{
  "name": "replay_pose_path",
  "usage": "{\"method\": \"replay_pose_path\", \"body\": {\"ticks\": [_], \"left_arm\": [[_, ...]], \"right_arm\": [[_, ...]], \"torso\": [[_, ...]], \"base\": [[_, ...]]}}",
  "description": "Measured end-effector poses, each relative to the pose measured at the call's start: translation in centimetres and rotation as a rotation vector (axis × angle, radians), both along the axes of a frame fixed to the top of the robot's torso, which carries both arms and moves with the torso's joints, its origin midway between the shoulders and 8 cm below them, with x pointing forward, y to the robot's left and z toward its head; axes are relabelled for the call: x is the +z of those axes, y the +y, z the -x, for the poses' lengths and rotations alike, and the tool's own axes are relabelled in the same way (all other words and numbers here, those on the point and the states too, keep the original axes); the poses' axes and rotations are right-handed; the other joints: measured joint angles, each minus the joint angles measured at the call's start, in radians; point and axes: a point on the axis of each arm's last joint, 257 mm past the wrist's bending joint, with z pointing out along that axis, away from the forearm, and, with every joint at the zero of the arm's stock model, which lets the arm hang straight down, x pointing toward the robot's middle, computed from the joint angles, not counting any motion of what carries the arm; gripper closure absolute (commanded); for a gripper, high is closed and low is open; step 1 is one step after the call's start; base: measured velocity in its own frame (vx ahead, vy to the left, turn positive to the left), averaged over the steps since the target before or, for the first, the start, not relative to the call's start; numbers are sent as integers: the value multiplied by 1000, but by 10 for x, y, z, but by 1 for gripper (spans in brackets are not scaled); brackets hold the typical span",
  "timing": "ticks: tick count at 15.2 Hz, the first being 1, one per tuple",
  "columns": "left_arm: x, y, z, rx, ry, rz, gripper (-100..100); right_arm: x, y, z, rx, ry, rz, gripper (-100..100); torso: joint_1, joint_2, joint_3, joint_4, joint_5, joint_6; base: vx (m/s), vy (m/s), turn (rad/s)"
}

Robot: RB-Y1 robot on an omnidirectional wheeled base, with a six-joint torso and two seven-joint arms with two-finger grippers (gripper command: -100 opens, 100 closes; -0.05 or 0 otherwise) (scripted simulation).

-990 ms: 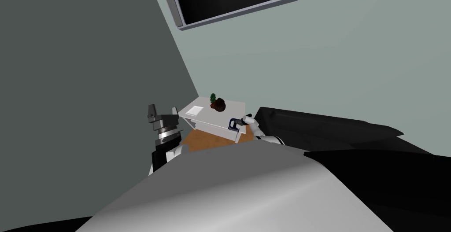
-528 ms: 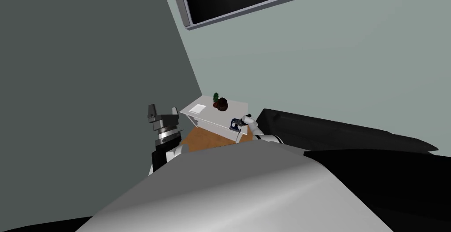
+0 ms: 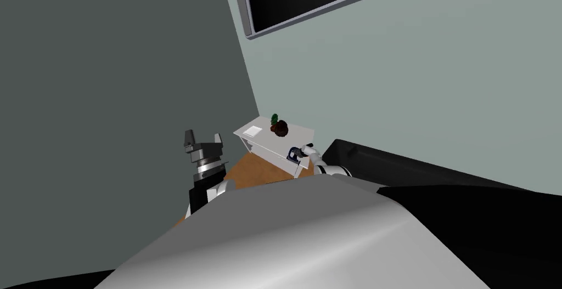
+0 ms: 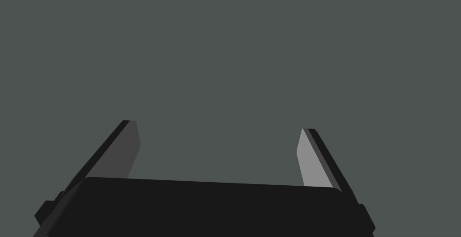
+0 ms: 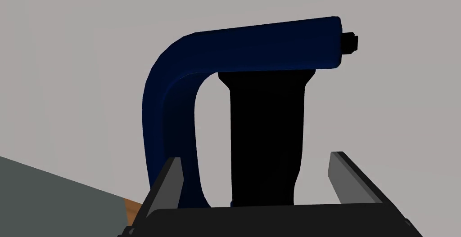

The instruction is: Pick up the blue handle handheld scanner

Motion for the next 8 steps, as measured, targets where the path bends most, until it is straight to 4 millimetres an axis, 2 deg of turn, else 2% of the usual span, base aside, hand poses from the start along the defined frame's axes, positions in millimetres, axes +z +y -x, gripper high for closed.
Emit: {"method": "replay_pose_path", "body": {"ticks": [1,2,6,8], "left_arm": [[0,0,0,0,0,0,0],[0,0,0,0,0,0,0],[0,0,0,0,0,0,0],[0,0,0,0,0,0,0]], "right_arm": [[-1,-3,-1,-17,-1,1,-100],[-1,-3,-1,-24,-3,2,100],[-1,-3,-2,-26,-4,1,100],[-1,-2,-2,-18,-4,-1,100]], "torso": [[0,-1,-1,-1,-1,-1],[1,-3,-2,-1,-1,-1],[4,-7,-5,-3,0,-1],[6,-8,-5,-3,1,1]], "base": [[-38,-44,108],[-16,-17,3],[-2,-2,-2],[40,53,-337]]}}
